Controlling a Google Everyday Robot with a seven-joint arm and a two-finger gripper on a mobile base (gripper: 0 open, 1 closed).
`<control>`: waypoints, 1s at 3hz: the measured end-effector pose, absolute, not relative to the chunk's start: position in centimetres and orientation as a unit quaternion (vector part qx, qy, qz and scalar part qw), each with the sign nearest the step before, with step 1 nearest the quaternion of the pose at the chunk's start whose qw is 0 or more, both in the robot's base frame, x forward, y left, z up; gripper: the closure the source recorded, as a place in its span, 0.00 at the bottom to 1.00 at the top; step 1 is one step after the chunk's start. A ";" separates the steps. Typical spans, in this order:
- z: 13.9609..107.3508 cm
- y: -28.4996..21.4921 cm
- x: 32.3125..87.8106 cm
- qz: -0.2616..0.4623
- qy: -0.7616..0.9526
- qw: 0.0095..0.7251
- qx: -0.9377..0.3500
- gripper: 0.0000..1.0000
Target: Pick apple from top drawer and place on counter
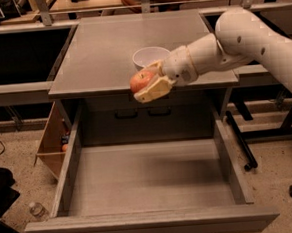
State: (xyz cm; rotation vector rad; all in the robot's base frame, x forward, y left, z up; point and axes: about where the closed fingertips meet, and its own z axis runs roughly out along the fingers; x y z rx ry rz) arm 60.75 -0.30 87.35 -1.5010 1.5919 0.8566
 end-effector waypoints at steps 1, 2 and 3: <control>91.3 -0.3 64.0 0.357 0.623 0.394 -0.574 1.00; 96.9 -0.9 68.6 0.332 0.626 0.449 -0.544 1.00; 101.7 -2.4 73.0 0.265 0.646 0.517 -0.496 1.00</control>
Offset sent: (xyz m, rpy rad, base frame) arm 0.1612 -0.0297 0.1915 0.2037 -0.2205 -0.3233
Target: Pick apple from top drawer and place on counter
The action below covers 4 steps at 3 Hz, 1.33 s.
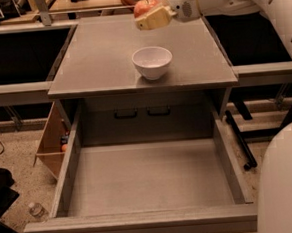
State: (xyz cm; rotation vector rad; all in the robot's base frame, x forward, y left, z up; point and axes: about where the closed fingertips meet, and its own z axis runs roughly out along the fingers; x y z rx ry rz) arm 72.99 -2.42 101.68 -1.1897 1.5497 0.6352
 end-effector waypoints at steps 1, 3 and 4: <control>102.4 -2.9 76.5 0.201 0.681 0.542 -0.450 1.00; 94.4 -1.8 82.9 0.126 0.767 0.527 -0.343 1.00; 94.4 -1.8 82.9 0.126 0.767 0.527 -0.343 1.00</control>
Offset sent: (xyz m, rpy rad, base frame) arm 0.1160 -0.0059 -0.0775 -0.1263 0.0354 -0.6129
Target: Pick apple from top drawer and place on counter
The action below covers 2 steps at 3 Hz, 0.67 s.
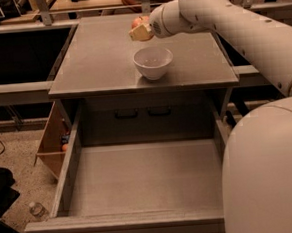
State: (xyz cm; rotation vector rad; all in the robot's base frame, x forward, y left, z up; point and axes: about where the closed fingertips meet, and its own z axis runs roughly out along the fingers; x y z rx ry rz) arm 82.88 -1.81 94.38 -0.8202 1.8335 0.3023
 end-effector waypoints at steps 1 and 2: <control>94.8 -1.9 84.8 0.122 0.772 0.530 -0.330 1.00; 96.1 -2.8 88.9 0.098 0.781 0.545 -0.289 1.00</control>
Offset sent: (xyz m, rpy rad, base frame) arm 0.1197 -0.0444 0.0497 0.0517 -0.0466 -0.3037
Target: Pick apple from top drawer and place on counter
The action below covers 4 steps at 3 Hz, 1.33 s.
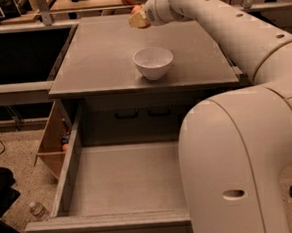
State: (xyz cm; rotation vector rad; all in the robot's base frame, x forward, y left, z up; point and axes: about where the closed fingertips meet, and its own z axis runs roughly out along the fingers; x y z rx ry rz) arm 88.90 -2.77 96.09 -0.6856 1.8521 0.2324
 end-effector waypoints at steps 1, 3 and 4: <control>96.3 -5.0 92.9 0.068 0.798 0.553 -0.231 1.00; 92.7 -14.1 97.1 0.039 0.811 0.574 -0.109 1.00; 90.5 -16.3 97.2 0.041 0.807 0.580 -0.107 1.00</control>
Offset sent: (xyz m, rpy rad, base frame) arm 0.1133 -0.1215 -0.0153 0.1256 0.0131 -0.4493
